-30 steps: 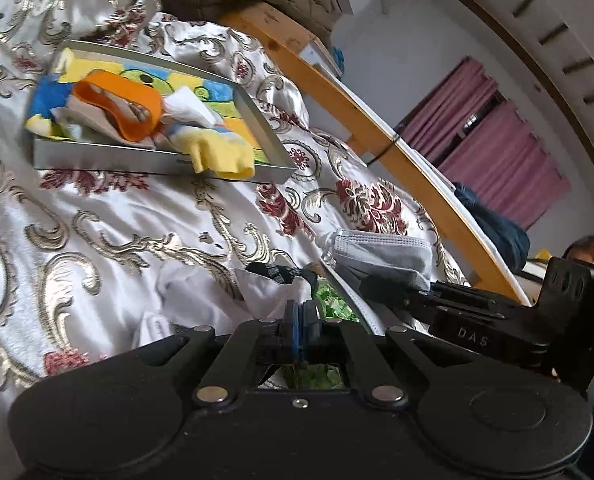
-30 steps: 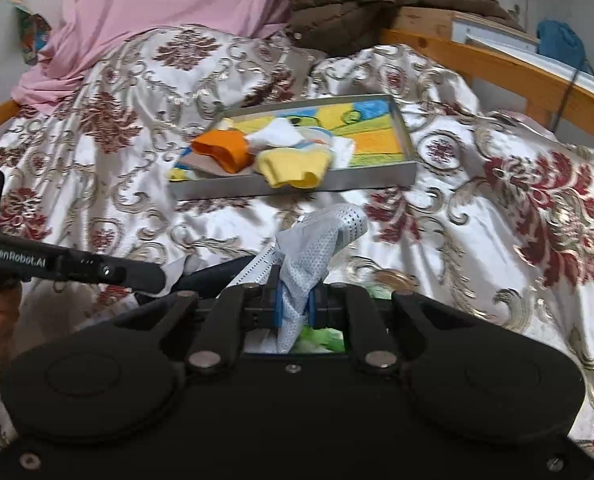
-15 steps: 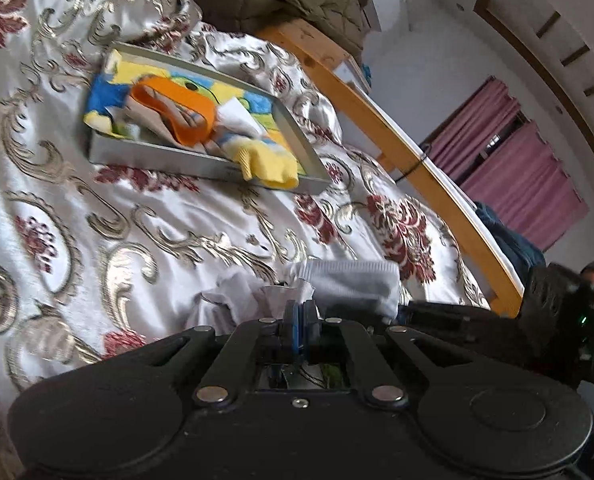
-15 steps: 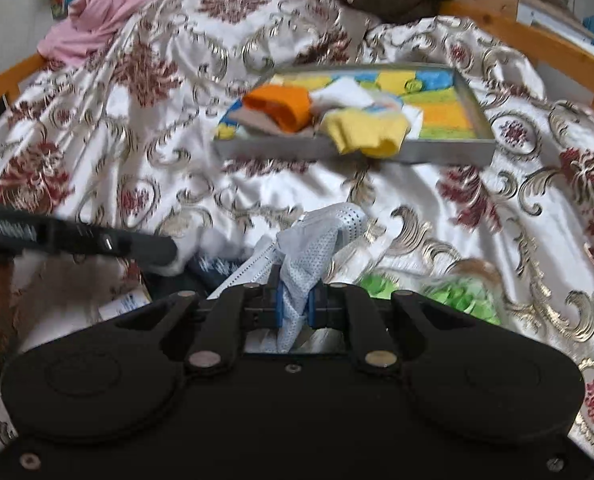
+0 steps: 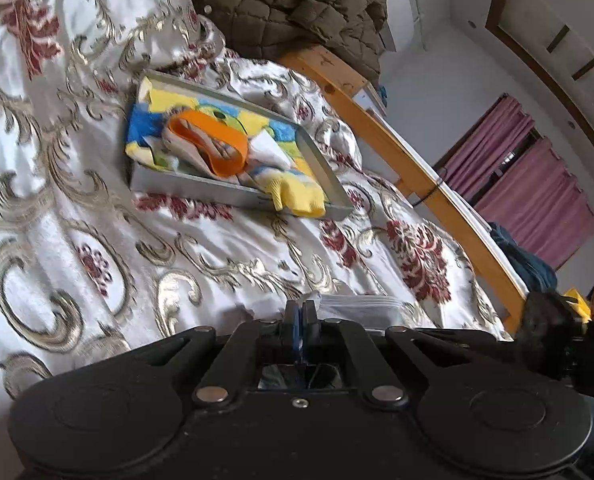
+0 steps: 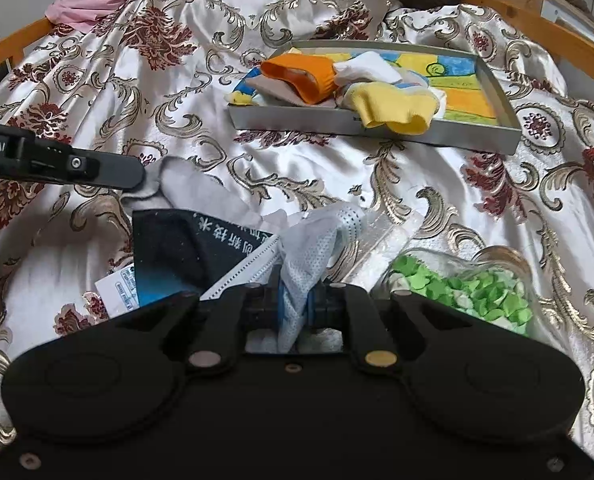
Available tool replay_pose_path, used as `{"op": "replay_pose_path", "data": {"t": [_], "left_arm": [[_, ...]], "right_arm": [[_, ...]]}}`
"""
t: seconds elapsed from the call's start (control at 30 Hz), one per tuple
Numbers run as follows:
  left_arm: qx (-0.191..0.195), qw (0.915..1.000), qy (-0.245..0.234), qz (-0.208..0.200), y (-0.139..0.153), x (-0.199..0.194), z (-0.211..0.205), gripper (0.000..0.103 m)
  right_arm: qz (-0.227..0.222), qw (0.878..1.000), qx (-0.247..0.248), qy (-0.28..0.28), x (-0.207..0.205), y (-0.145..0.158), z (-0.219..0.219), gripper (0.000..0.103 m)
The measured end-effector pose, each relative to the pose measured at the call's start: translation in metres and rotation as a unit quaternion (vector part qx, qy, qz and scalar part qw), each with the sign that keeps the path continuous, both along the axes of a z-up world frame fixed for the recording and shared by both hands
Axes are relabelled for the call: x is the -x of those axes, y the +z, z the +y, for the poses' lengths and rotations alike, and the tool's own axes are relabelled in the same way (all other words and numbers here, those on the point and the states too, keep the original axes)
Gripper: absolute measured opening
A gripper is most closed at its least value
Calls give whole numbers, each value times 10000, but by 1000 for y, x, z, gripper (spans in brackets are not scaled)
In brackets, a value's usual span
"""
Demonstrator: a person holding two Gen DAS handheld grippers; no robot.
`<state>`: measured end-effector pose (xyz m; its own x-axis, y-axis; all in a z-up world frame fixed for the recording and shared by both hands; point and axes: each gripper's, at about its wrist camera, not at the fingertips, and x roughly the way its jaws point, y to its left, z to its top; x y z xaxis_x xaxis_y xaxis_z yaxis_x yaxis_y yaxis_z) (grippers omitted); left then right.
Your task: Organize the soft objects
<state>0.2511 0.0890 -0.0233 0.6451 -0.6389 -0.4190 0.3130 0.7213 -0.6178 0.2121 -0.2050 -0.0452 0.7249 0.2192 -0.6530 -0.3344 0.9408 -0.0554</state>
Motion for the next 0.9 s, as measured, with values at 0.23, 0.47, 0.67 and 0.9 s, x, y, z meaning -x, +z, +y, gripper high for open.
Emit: {"op": "replay_pose_path", "data": {"t": [0.23, 0.47, 0.67, 0.9], "left_arm": [[-87, 9979, 247, -584, 37, -25, 4, 0], [-228, 9918, 289, -1226, 84, -59, -6, 0], [-336, 9848, 307, -1675, 117, -92, -23, 0], [-211, 9807, 695, -1818, 124, -147, -44, 0]], "right_arm": [[-540, 9984, 134, 8, 2, 47, -12, 5], [-972, 9947, 331, -36, -25, 90, -17, 5], [-1319, 9900, 499, 38, -65, 114, -9, 5], [-1320, 9900, 76, -499, -163, 136, -9, 5]]}}
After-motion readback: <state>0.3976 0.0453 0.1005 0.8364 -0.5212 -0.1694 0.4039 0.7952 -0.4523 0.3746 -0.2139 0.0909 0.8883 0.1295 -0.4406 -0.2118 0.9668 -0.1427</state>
